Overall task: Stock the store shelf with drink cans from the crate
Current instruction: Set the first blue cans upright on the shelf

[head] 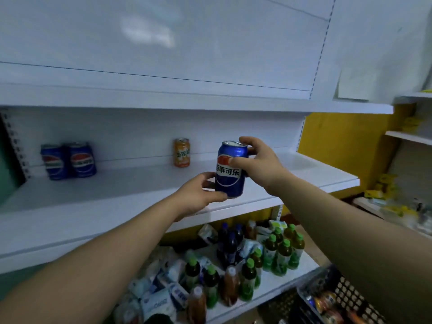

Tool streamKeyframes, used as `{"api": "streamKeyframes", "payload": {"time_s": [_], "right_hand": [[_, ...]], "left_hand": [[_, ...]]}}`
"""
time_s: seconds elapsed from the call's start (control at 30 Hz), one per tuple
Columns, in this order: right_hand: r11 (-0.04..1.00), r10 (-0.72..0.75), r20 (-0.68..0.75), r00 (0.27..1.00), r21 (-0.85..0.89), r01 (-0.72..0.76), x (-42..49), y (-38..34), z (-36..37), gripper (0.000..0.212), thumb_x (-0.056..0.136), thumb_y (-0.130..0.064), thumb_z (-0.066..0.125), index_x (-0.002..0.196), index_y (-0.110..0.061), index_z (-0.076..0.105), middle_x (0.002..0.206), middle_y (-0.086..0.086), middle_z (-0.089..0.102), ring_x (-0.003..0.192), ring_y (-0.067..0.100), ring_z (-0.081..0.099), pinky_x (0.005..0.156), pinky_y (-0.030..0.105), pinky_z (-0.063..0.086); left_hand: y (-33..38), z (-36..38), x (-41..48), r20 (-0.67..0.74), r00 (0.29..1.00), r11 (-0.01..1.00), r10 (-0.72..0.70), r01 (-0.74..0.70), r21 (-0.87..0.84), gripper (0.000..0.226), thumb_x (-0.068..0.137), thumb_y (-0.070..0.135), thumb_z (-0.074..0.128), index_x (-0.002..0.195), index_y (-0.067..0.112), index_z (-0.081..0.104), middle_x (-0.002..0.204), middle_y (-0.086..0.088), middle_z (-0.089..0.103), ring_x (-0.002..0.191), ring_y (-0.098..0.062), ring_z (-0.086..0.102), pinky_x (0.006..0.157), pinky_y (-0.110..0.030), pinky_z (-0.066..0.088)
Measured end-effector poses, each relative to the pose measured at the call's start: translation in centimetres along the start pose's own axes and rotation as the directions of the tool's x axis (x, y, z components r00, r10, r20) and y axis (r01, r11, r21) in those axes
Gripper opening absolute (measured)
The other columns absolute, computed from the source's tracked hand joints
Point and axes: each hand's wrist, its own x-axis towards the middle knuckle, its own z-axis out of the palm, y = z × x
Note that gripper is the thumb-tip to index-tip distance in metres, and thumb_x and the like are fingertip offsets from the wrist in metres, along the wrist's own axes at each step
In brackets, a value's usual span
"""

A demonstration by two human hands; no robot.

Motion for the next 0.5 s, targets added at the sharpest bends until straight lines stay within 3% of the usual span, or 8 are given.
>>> {"api": "streamKeyframes", "payload": {"time_s": [0.1,0.27,0.4,0.5], "right_hand": [[1.0,0.01,0.092,0.996,0.018,-0.012,0.5,0.0,3.7,0.061,0.083,-0.009,0.072,0.135,-0.024,0.043,0.111,-0.004,0.052,0.099,0.02,0.059,0.073,0.025,0.055],[0.998,0.029,0.218,0.976,0.041,-0.039,1.6,0.8,9.7,0.066,0.082,-0.007,0.072,0.139,-0.021,0.041,0.11,-0.005,0.054,0.106,0.023,0.058,0.09,0.038,0.053],[0.998,0.048,0.295,0.954,0.029,-0.06,2.9,2.0,14.4,0.068,0.081,-0.007,0.073,0.138,-0.023,0.041,0.126,0.002,0.051,0.109,0.021,0.055,0.091,0.036,0.049],[0.997,0.052,0.343,0.938,0.042,-0.071,4.1,2.9,18.0,0.069,0.082,-0.005,0.072,0.14,-0.023,0.04,0.124,-0.001,0.048,0.108,0.019,0.052,0.088,0.032,0.048]], "left_hand": [[-2.0,-3.5,-2.3,-0.077,0.993,0.992,-0.09,0.096,0.078,0.076,0.081,0.027,0.073,0.145,0.022,0.032,0.135,-0.002,0.053,0.116,-0.019,0.054,0.101,-0.039,0.044],[-6.2,-9.4,-5.0,-0.237,0.954,0.928,-0.186,0.249,0.277,0.075,0.084,0.033,0.07,0.146,0.019,0.032,0.146,-0.006,0.042,0.129,-0.023,0.045,0.105,-0.034,0.04],[-10.3,-14.8,-6.8,-0.387,0.881,0.746,-0.271,0.446,0.494,0.069,0.088,0.052,0.058,0.145,0.019,0.036,0.151,-0.003,0.036,0.132,-0.021,0.042,0.109,-0.033,0.034],[-13.1,-18.4,-8.0,-0.423,0.835,0.555,-0.352,0.55,0.623,0.075,0.089,0.065,0.041,0.149,0.022,0.026,0.158,0.0,0.021,0.143,-0.019,0.025,0.117,-0.044,0.018]]}}
